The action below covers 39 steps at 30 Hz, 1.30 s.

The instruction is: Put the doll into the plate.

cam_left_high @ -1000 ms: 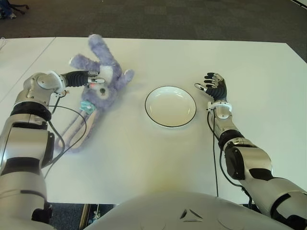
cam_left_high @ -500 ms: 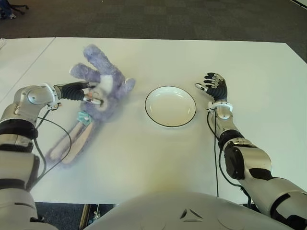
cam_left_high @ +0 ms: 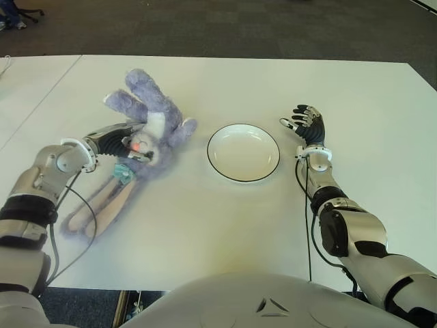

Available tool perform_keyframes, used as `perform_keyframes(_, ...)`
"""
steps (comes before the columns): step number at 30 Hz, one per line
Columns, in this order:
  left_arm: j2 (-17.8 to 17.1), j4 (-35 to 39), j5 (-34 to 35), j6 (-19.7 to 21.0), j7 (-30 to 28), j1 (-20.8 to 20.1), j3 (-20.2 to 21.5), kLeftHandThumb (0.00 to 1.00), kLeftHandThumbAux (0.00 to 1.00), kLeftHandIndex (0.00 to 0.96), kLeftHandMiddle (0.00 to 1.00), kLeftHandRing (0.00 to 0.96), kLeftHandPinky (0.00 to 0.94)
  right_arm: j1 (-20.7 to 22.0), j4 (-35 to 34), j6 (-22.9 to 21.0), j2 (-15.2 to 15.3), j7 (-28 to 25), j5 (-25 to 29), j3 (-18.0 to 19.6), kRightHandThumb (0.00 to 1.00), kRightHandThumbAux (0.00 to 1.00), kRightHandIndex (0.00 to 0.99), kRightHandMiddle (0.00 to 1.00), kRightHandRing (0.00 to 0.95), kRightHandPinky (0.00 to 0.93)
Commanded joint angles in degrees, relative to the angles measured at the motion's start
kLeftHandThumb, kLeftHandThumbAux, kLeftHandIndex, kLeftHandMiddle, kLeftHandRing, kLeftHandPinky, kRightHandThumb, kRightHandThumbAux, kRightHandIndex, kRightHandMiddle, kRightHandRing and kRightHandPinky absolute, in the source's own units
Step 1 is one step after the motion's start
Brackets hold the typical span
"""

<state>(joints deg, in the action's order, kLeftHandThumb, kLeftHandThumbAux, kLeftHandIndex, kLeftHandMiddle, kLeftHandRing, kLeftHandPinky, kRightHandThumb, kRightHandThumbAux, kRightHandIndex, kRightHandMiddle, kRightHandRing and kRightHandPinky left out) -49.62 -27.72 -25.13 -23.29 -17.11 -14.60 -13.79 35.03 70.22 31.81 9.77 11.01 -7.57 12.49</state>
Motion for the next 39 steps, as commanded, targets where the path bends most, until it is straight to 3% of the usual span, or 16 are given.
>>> perform_keyframes(1, 7.9, 8.7, -12.6, 9.3, 0.8, 12.9, -10.8, 0.172, 0.466, 0.0, 0.0, 0.0, 0.0, -10.9, 7.3, -5.2, -3.9, -0.2, 0.6, 0.2, 0.0, 0.83, 0.257, 0.315, 0.327, 0.334)
perform_keyframes(7, 10.0, 16.1, -13.5, 11.3, 2.0, 15.3, -12.8, 0.114, 0.494, 0.0, 0.0, 0.0, 0.0, -10.9, 7.3, -4.8, -3.8, -0.5, 0.7, 0.3, 0.0, 0.833, 0.261, 0.317, 0.33, 0.338)
perform_keyframes(13, 12.2, 18.3, -16.1, 12.0, 2.8, 15.3, -15.3, 0.021, 0.532, 0.0, 0.0, 0.0, 0.0, -10.9, 7.3, -4.9, -3.7, -0.1, 0.4, 0.1, 0.0, 0.832, 0.259, 0.318, 0.332, 0.332)
perform_keyframes(18, 13.8, 15.6, -18.4, 11.5, 4.9, 14.1, -16.4, 0.017, 0.576, 0.0, 0.0, 0.0, 0.0, -10.8, 7.3, -5.0, -3.8, 0.0, 0.7, 0.3, 0.0, 0.835, 0.26, 0.322, 0.338, 0.349)
perform_keyframes(19, 13.9, 15.9, -18.6, 11.6, 4.7, 13.8, -16.4, 0.07, 0.61, 0.0, 0.0, 0.0, 0.087, -10.8, 7.3, -5.0, -3.8, -0.1, 0.8, 0.4, 0.0, 0.836, 0.261, 0.323, 0.339, 0.347)
perform_keyframes(20, 14.0, 16.3, -18.8, 11.9, 4.7, 13.3, -16.4, 0.079, 0.615, 0.0, 0.0, 0.0, 0.102, -10.8, 7.3, -5.0, -3.8, -0.1, 0.9, 0.4, 0.0, 0.836, 0.261, 0.323, 0.339, 0.347)
perform_keyframes(22, 15.0, 12.8, -21.0, 11.7, 8.0, 11.5, -17.1, 0.238, 0.685, 0.053, 0.0, 0.048, 0.197, -10.8, 7.3, -5.2, -3.8, -0.2, 0.9, 0.5, 0.0, 0.838, 0.261, 0.323, 0.337, 0.332)
perform_keyframes(23, 17.2, 4.8, -24.2, 12.3, 13.8, 8.6, -18.7, 0.31, 0.675, 0.115, 0.0, 0.118, 0.245, -10.7, 7.3, -5.5, -3.8, -0.3, 0.9, 0.5, 0.0, 0.835, 0.259, 0.321, 0.334, 0.324)
perform_keyframes(24, 18.8, -1.0, -26.4, 12.7, 18.0, 6.6, -19.8, 0.601, 0.698, 0.337, 0.118, 0.293, 0.376, -10.7, 7.3, -5.8, -3.8, -0.3, 0.9, 0.4, 0.0, 0.832, 0.259, 0.32, 0.331, 0.323)
perform_keyframes(25, 19.8, -4.8, -27.8, 12.9, 20.7, 5.3, -20.5, 0.65, 0.702, 0.374, 0.139, 0.323, 0.398, -10.7, 7.3, -5.9, -3.8, -0.4, 0.9, 0.4, 0.0, 0.831, 0.259, 0.32, 0.33, 0.323)
perform_keyframes(27, 20.8, -10.4, -28.8, 14.3, 23.8, 2.8, -20.9, 0.708, 0.701, 0.411, 0.219, 0.387, 0.468, -10.6, 7.3, -6.2, -3.9, -0.7, 1.1, 0.6, 0.0, 0.833, 0.259, 0.32, 0.331, 0.329)
perform_keyframes(30, 20.1, -11.6, -28.5, 16.7, 23.9, 1.1, -20.2, 0.716, 0.699, 0.417, 0.285, 0.416, 0.498, -10.6, 7.3, -5.8, -4.0, -1.0, 1.2, 0.7, 0.0, 0.834, 0.259, 0.321, 0.332, 0.334)
perform_keyframes(32, 19.5, -12.8, -28.9, 19.1, 24.2, -0.2, -19.9, 0.823, 0.674, 0.389, 0.509, 0.588, 0.667, -10.6, 7.2, -5.2, -4.2, -1.0, 1.3, 0.7, 0.0, 0.836, 0.261, 0.325, 0.341, 0.352)
perform_keyframes(34, 18.8, -13.6, -29.0, 20.2, 25.2, -1.1, -19.7, 0.841, 0.669, 0.39, 0.556, 0.654, 0.732, -10.5, 7.2, -4.9, -4.3, -1.0, 1.4, 0.8, 0.0, 0.837, 0.262, 0.325, 0.344, 0.358)
perform_keyframes(39, 18.2, -14.2, -28.0, 21.1, 26.6, -2.3, -18.9, 0.846, 0.667, 0.401, 0.576, 0.708, 0.762, -10.4, 7.2, -4.9, -4.6, -1.0, 1.6, 1.1, 0.003, 0.846, 0.264, 0.324, 0.345, 0.361)
